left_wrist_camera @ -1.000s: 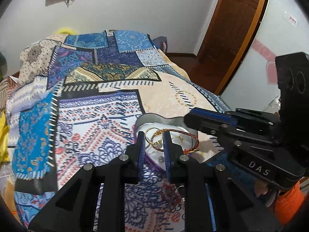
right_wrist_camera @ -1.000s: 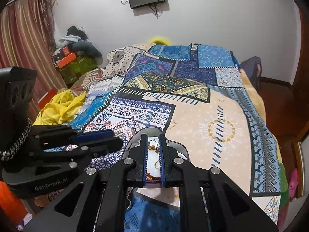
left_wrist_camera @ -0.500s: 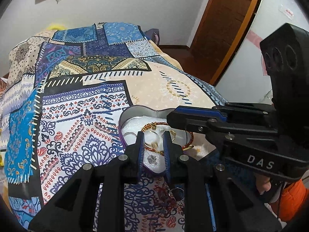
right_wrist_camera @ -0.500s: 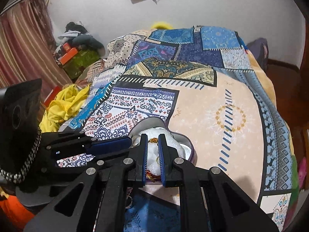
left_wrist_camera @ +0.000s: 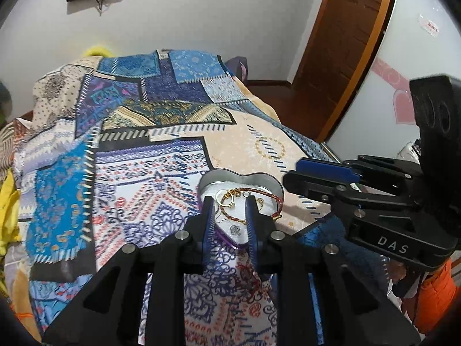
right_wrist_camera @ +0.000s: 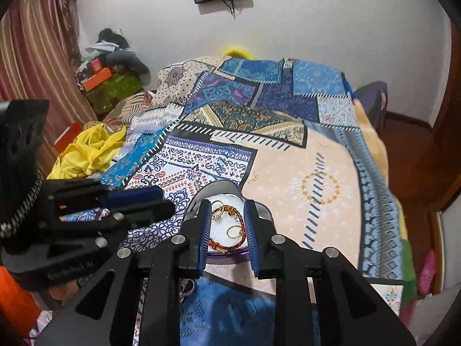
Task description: Organize jewelry
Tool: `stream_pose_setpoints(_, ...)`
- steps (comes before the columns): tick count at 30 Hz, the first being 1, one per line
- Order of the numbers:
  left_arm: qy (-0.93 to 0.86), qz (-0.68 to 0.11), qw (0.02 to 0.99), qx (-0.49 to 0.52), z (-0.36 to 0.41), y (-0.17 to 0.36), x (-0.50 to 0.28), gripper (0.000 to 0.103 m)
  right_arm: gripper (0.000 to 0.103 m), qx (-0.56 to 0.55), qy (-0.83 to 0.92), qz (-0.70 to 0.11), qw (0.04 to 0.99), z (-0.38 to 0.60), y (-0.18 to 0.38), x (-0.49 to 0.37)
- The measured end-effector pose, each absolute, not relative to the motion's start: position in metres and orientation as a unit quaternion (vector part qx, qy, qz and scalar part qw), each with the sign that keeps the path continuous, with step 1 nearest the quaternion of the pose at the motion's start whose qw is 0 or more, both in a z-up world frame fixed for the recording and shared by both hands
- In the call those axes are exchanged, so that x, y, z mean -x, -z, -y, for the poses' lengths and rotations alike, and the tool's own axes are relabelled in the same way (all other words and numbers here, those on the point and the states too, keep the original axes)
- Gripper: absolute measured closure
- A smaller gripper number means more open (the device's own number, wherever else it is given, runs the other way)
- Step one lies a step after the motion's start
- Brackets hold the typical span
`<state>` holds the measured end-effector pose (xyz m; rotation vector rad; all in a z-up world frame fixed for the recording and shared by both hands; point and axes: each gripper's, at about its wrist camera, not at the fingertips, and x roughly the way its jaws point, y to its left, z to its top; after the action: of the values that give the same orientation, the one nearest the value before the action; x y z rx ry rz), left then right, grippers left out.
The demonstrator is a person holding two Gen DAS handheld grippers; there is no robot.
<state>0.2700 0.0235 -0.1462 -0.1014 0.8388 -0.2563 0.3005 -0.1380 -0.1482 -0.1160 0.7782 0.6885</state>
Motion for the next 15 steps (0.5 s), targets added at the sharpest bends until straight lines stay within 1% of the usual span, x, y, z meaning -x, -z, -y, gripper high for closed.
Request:
stream_pose_setpoints(2,0.118,-0.402,0.907,0.048,-0.026,0.14,-0.263,0.074,0.081,0.062,-0.325,-0.366,0.87,0.139,0.144,-0.293)
stream_pose_setpoints(4,0.114,-0.397,0.909,0.047,-0.028,0.134,-0.254,0.071,0.078,0.064,-0.324,-0.362,0.872,0.139,0.142,-0.288)
stream_pose_setpoints(6,0.109,-0.394,0.911,0.044,-0.029,0.128,-0.245,0.068,0.067,0.064,-0.322,-0.357,0.874,0.141,0.139,-0.28)
stream_pose_setpoints(8,0.105,-0.393,0.913,0.043,-0.031,0.125,-0.238,0.063,0.062,0.066,-0.319,-0.349,0.879,0.143,0.138,-0.272)
stream_pose_setpoints(11,0.1,-0.393,0.913,0.04,-0.033,0.123,-0.224,0.06,0.062,0.07,-0.319,-0.352,0.877,0.143,0.142,-0.264)
stream_pose_setpoints(15,0.095,-0.403,0.909,0.04,-0.035,0.129,-0.212,0.059,0.062,0.074,-0.318,-0.364,0.872,0.142,0.152,-0.255)
